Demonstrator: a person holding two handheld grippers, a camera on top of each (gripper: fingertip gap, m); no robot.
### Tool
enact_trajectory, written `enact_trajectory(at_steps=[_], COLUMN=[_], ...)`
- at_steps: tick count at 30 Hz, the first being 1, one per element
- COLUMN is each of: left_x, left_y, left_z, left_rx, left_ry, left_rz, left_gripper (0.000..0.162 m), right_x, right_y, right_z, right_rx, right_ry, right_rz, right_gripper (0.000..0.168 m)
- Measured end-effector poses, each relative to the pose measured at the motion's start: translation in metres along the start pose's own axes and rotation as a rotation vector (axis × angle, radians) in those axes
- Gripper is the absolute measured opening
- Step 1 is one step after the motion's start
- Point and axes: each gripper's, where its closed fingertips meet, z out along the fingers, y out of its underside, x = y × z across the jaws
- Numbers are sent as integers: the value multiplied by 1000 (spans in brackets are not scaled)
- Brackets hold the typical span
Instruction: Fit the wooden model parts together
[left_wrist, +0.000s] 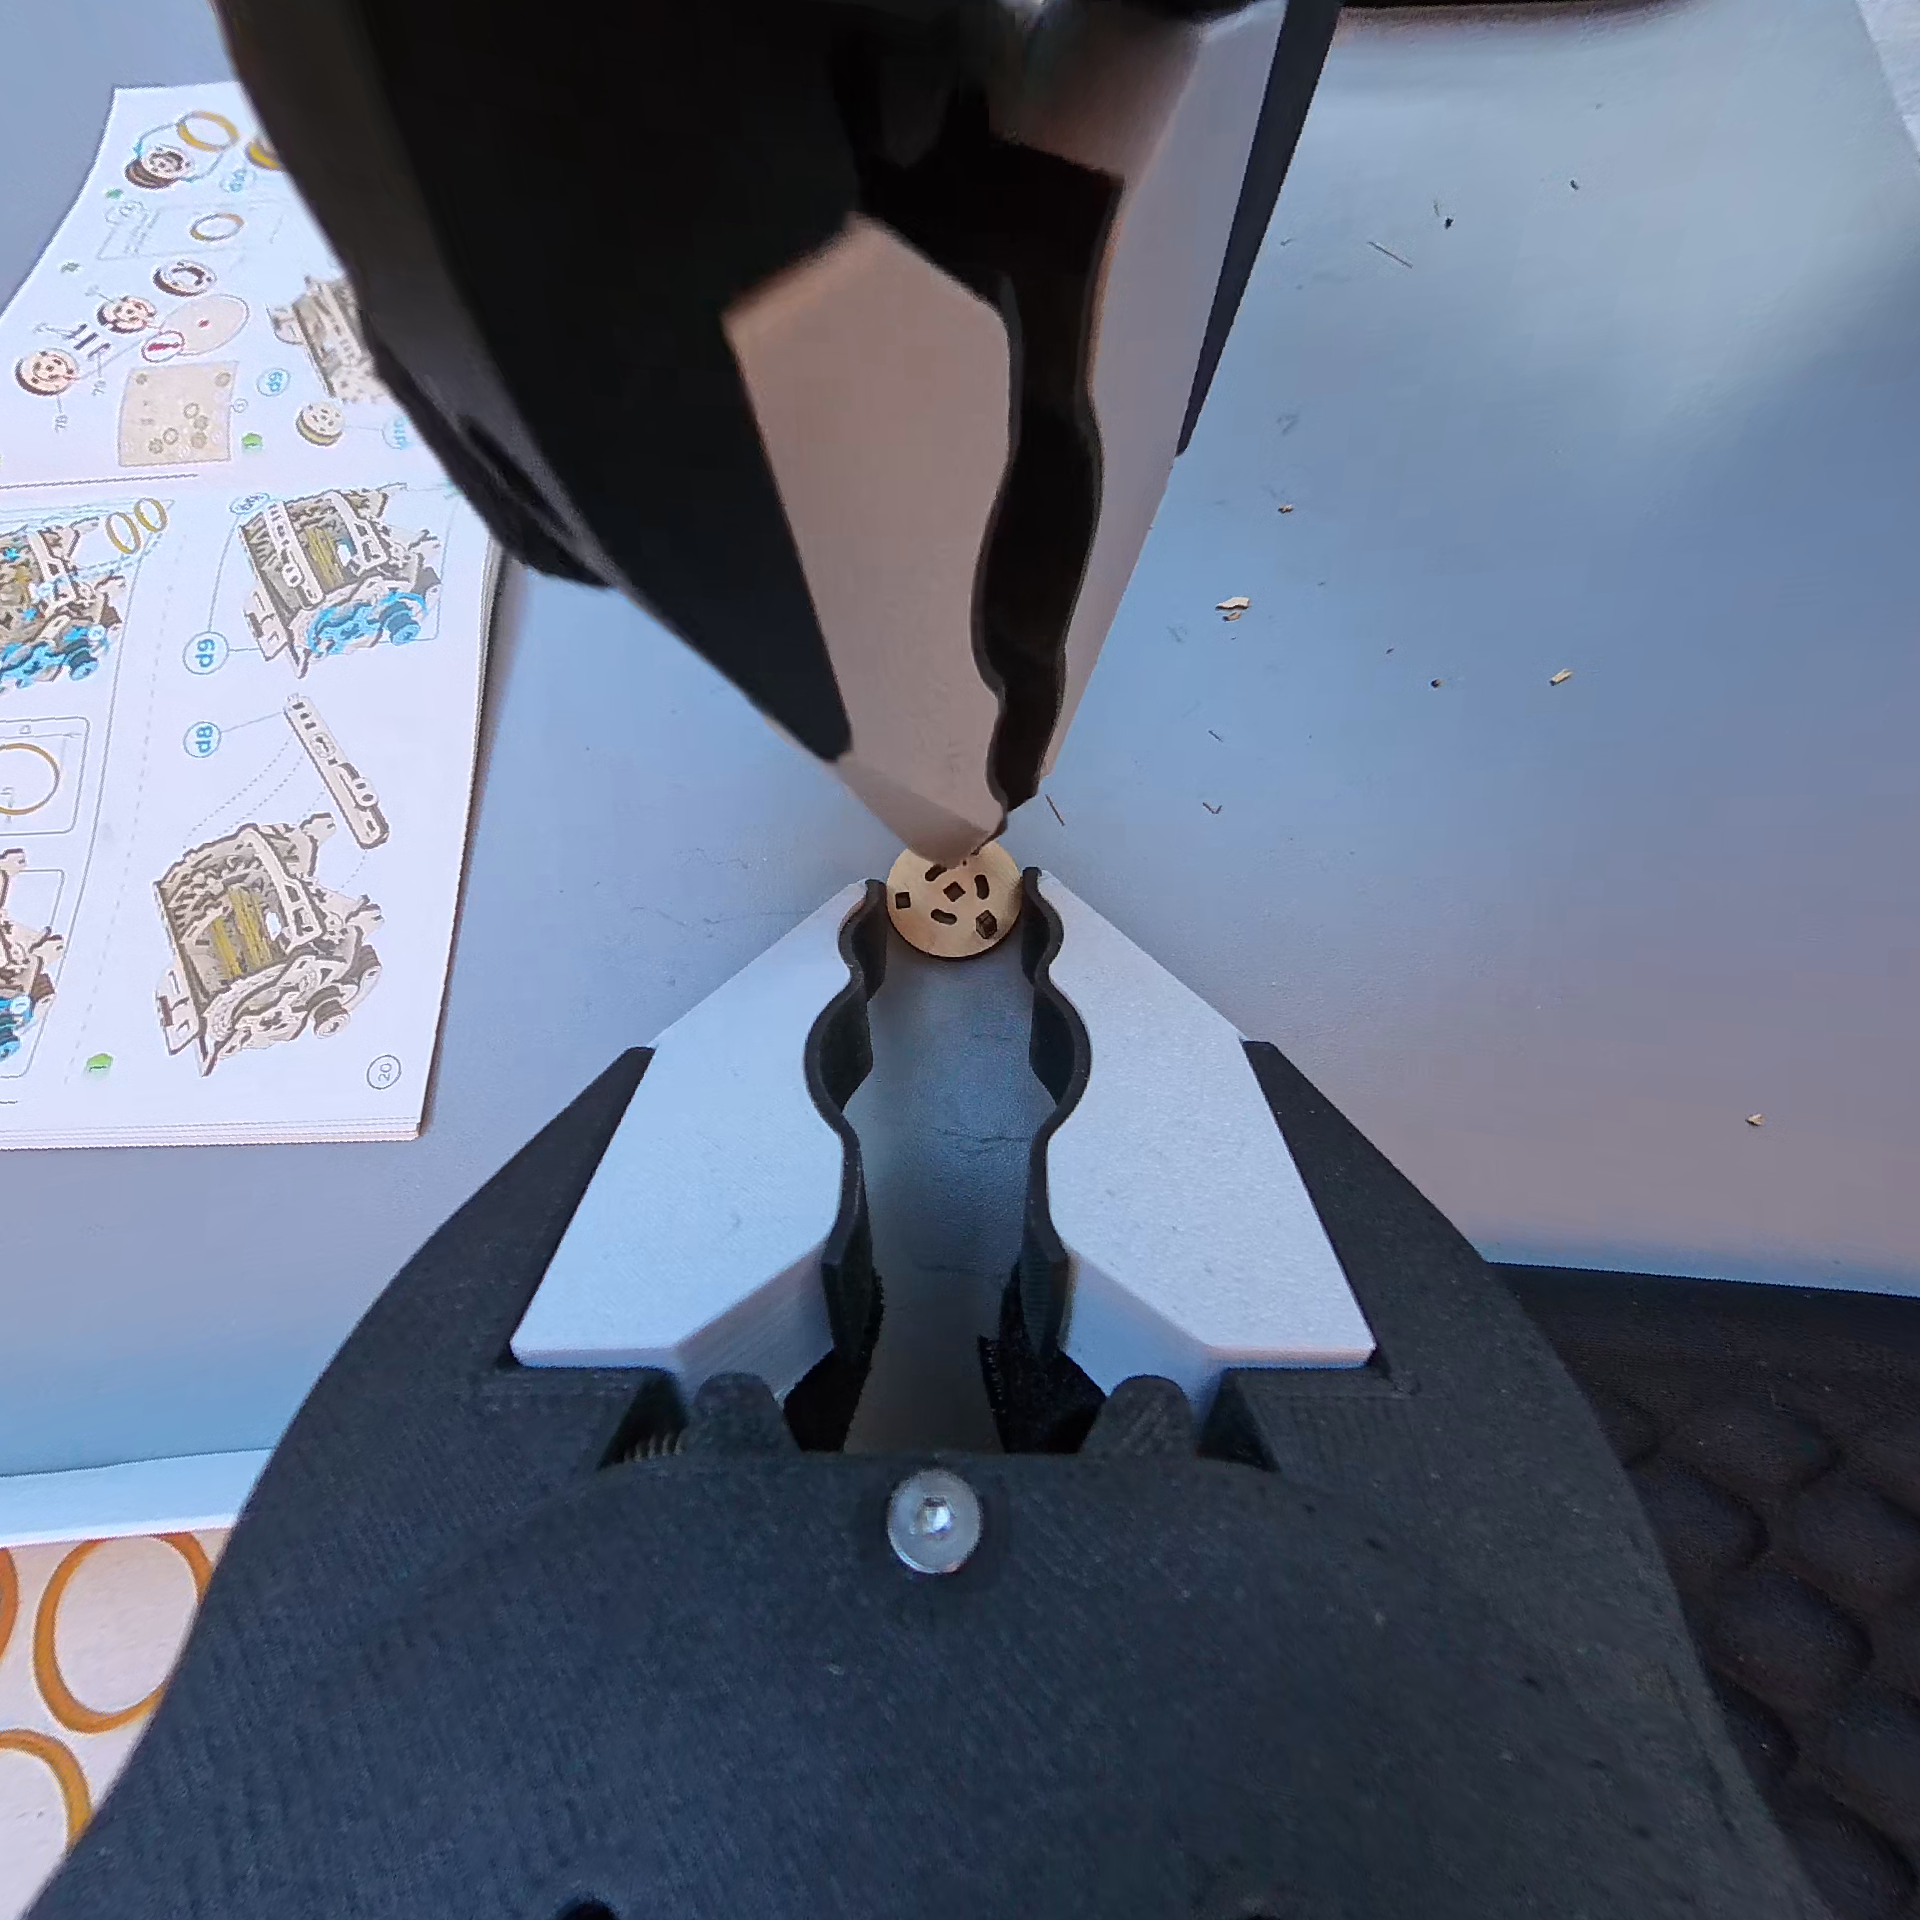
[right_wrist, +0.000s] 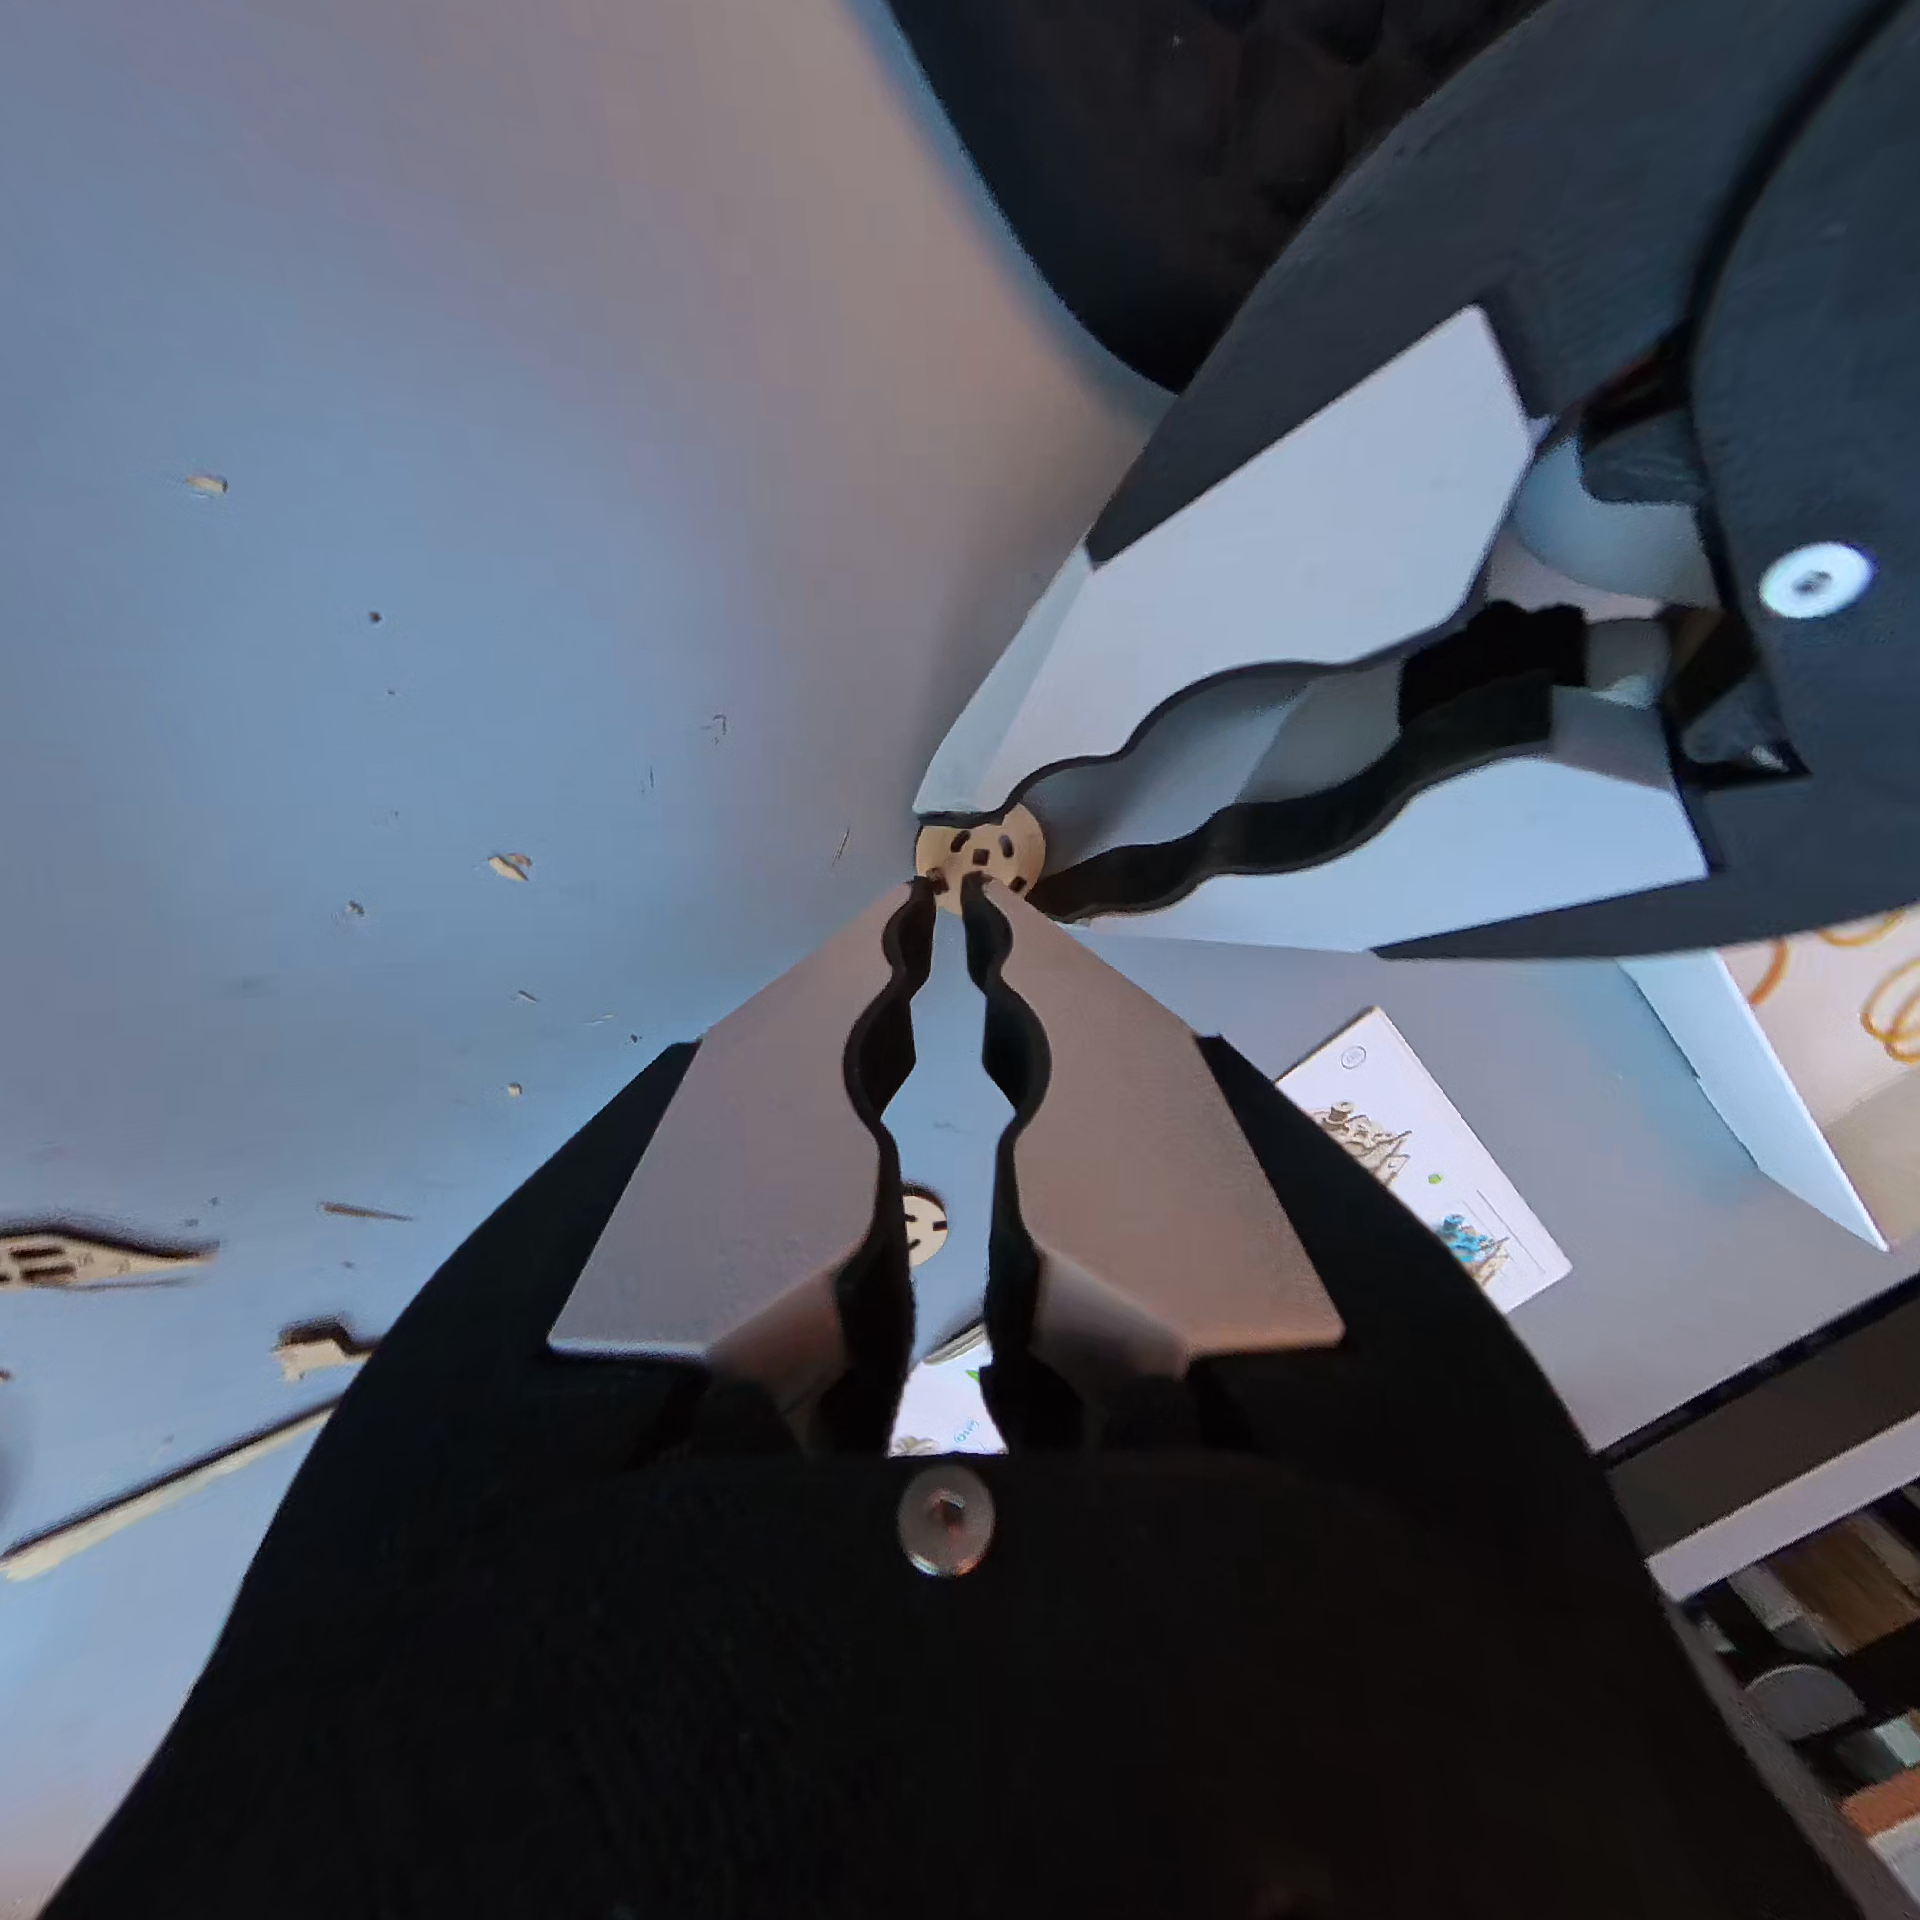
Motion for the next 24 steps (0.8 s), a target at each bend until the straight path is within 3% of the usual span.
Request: enact_trajectory(at_steps=[2, 5, 11, 15, 18, 24], left_x=[0, -1, -4, -6, -6, -4], left_y=[0, 0, -2, -3, -3, 0], left_z=[0, 0, 3, 5, 5, 0], left_rx=[0, -1, -4, -5, -5, -10], left_ry=[-1, -4, -32, -49, -51, -40], left_rz=[-3, -16, -34, -49, -53, -47], left_gripper=[25, 25, 25, 25, 25, 38], right_x=[3, 10, 4, 4, 2, 3], right_y=[-5, -7, 10, 19, 19, 17], right_z=[-8, -18, -19, -19, -19, -15], right_rx=[91, 236, 340, 296, 280, 269], right_ry=[48, 100, 178, 256, 220, 213], right_rz=[96, 407, 882, 947, 985, 963], right_gripper=[8, 18, 14, 5, 15, 12])
